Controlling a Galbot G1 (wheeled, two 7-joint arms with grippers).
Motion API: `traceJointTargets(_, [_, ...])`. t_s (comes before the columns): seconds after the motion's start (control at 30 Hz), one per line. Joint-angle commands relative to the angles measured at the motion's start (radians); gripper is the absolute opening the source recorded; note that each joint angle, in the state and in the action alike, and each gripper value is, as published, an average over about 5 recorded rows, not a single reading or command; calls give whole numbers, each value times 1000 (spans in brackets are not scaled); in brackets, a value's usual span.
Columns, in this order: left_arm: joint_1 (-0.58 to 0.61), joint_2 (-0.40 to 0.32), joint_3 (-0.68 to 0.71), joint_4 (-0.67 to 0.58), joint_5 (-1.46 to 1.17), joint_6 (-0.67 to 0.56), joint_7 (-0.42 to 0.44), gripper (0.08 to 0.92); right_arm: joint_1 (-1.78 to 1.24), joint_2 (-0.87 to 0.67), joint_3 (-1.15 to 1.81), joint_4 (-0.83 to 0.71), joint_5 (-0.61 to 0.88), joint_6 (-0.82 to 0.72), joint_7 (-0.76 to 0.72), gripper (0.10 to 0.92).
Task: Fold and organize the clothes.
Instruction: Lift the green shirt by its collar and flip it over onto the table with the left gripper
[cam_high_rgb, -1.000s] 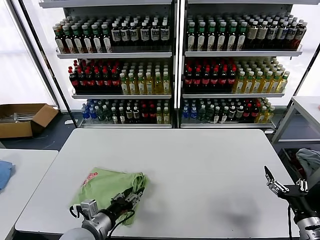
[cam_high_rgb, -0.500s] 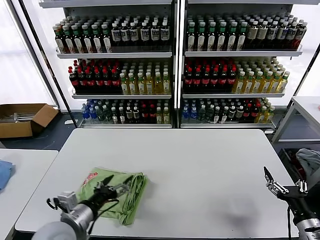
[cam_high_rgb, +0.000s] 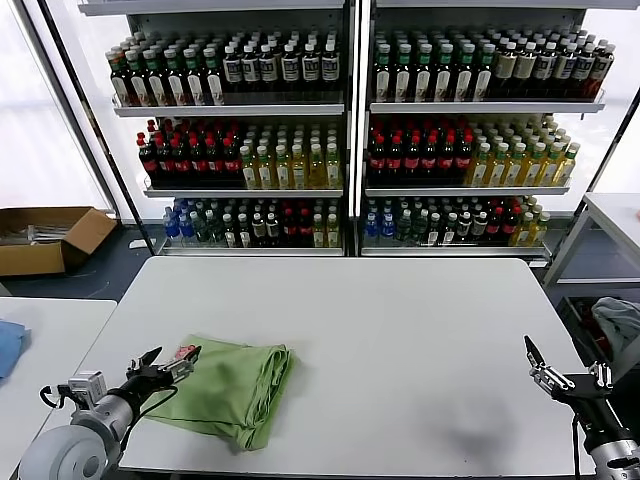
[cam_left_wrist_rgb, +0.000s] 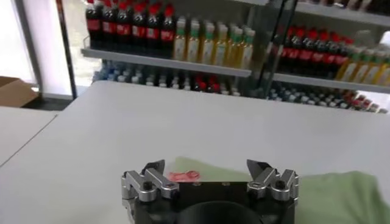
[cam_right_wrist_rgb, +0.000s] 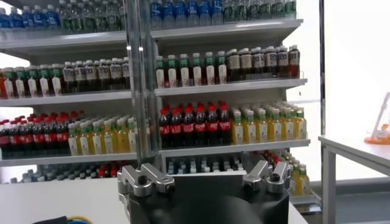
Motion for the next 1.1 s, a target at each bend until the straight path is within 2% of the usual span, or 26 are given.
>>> traceJointTargets(0.03, [-5, -2, 2, 144, 64, -21, 46, 823, 3, 2, -4, 1, 0, -2, 0, 823])
traceJointTargets(0.37, [-17, -36, 52, 152, 79, -37, 55, 823, -1, 2, -1, 15, 3, -4, -1, 823])
traceJointTargets(0.47, [-14, -50, 62, 140, 79, -41, 52, 787, -5, 3, 3, 20, 6, -3, -1, 823])
traceJointTargets(0.83, [5, -80, 68, 118, 70, -61, 48, 472, -10, 13, 6, 33, 7, -2, -2, 823])
traceJointTargets(0.93, [5, -94, 34, 109, 61, -69, 35, 385, -9, 14, 8, 35, 7, -2, -2, 823])
traceJointTargets(1.1, [26, -160, -59, 53, 25, -64, -1, 246, -8, 20, 11, 35, 6, -1, -3, 823])
